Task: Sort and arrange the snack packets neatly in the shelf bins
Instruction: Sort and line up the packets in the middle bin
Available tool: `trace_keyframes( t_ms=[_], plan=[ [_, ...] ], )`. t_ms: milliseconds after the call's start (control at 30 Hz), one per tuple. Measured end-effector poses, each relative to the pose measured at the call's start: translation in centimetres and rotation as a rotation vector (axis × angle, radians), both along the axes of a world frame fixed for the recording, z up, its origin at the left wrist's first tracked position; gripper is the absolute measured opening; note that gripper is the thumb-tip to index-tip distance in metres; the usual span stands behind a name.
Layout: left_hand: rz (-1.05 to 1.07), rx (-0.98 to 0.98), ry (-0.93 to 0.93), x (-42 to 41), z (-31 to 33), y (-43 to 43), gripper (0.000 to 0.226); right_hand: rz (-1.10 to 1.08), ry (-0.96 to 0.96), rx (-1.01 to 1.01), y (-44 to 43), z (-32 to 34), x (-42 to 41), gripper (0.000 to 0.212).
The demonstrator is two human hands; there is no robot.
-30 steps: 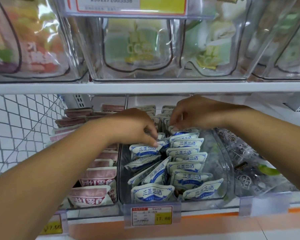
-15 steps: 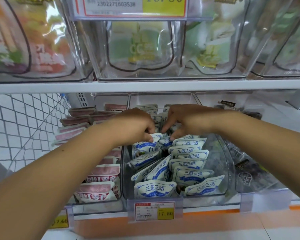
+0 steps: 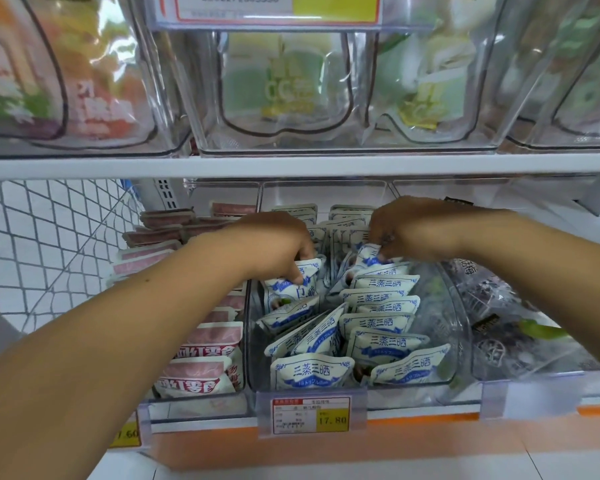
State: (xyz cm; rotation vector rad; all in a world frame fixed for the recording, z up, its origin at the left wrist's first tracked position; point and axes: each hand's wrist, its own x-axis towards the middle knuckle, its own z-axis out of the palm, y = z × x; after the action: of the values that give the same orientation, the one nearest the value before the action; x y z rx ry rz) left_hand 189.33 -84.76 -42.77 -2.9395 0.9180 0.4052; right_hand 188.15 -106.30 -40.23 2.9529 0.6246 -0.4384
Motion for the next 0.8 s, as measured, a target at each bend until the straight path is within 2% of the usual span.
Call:
trace_keyframes(
  t_ms=[67,167,233,300,400,533,700,800],
  plan=[
    [0.020,-0.064,0.038,-0.3,0.4,-0.4,0.032,0.004,0.009,-0.083,0.6,-0.3,-0.1,0.025],
    [0.034,-0.263,0.017,-1.3,0.4,-1.9,0.043,0.002,0.005,-0.142,1.2,-1.3,0.4,0.013],
    [0.035,-0.331,0.009,-1.7,-0.5,-3.2,0.036,-0.005,0.022,-0.111,0.9,-1.2,0.5,0.015],
    [0.050,-0.325,0.003,-1.5,-1.2,-4.2,0.025,-0.021,0.023,-0.013,0.3,-0.5,0.2,0.025],
    [0.074,-0.298,0.031,-0.6,-1.3,-4.6,0.025,-0.063,0.012,0.222,-0.5,0.6,-0.4,0.026],
    [0.116,-0.238,0.084,-0.1,-1.9,-4.5,0.023,-0.037,0.011,0.125,-0.1,-0.4,-0.2,0.017],
    [0.140,-0.181,0.029,-0.1,-2.3,-4.2,0.027,0.010,0.002,0.066,0.4,-1.0,0.1,0.019],
    [0.153,-0.185,0.029,0.2,-2.2,-4.1,0.035,0.038,-0.030,0.094,0.0,-0.9,-0.4,0.016]
  ],
)
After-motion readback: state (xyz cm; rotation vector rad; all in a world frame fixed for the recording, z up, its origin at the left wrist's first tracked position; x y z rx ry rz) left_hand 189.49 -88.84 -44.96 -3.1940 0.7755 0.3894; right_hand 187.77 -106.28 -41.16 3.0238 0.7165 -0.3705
